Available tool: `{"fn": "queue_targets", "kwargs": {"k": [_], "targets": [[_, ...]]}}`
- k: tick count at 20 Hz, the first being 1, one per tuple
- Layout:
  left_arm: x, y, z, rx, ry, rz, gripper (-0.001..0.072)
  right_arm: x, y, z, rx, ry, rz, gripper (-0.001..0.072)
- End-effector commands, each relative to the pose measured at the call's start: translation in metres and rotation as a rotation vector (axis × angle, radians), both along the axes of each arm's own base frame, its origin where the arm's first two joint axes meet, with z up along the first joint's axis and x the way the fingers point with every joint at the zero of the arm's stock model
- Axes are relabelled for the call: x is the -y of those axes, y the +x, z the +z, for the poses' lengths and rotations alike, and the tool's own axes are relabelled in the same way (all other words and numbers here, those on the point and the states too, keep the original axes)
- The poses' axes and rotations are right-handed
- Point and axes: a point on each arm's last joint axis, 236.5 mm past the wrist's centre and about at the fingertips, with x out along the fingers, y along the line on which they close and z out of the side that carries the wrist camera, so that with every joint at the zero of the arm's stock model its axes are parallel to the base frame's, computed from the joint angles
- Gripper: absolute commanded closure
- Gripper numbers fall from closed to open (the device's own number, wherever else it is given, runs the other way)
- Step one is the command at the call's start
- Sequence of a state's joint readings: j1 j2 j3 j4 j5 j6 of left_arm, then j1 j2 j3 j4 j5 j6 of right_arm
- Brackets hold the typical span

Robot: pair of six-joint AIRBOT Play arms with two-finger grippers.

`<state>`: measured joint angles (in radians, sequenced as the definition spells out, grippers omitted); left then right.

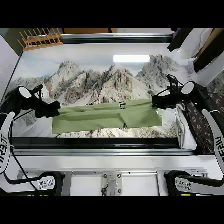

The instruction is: Fold the clothes and pants, and hang the long-sleeved shirts on hangers.

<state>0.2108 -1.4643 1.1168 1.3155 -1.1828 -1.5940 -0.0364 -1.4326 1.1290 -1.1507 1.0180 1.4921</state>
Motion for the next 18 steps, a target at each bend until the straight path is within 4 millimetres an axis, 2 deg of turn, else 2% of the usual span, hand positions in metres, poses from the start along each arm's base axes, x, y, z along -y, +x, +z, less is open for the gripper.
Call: {"fn": "queue_targets", "kwargs": {"k": [1, 2, 5, 7, 8, 9, 10, 12, 14, 16, 18], "targets": [[0.006, 0.026, 0.0, 0.033, 0.001, -0.022, 0.0192, -0.011, 0.025, 0.006, 0.082, 0.062, -0.06, 0.0166], [0.005, 0.035, 0.01, 0.063, 0.007, -0.022, 0.0159, -0.012, 0.034, 0.014, 0.121, 0.078, -0.061, 0.0007], [0.002, 0.051, 0.053, 0.167, 0.028, -0.027, 0.0159, 0.005, 0.043, 0.04, 0.167, 0.076, -0.048, 0.0007], [0.004, 0.046, 0.076, 0.224, 0.037, -0.026, 0.0171, 0.03, 0.028, 0.037, 0.119, 0.07, -0.024, 0.0007], [0.009, 0.039, 0.082, 0.237, 0.04, -0.036, 0.0299, 0.041, 0.018, 0.031, 0.082, 0.072, -0.012, 0.0007], [0.014, 0.031, 0.085, 0.246, 0.041, -0.043, 0.0527, 0.055, 0.006, 0.022, 0.045, 0.076, -0.008, 0.0007], [0.02, 0.022, 0.085, 0.257, 0.041, -0.052, 0.0703, 0.068, -0.005, 0.012, 0.006, 0.087, -0.022, 0.0006], [0.043, 0.007, 0.082, 0.275, 0.023, -0.084, 0.0699, 0.09, -0.025, -0.014, -0.069, 0.114, -0.086, 0.0006], [0.077, -0.002, 0.078, 0.3, -0.054, -0.097, 0.0699, 0.094, -0.041, -0.039, -0.138, 0.154, -0.111, 0.0006], [0.111, -0.008, 0.074, 0.321, -0.122, -0.116, 0.0699, 0.08, -0.046, -0.054, -0.174, 0.218, -0.09, 0.0007], [0.138, -0.014, 0.066, 0.308, -0.153, -0.162, 0.0699, 0.057, -0.039, -0.061, -0.181, 0.304, -0.079, 0.0007]]}}
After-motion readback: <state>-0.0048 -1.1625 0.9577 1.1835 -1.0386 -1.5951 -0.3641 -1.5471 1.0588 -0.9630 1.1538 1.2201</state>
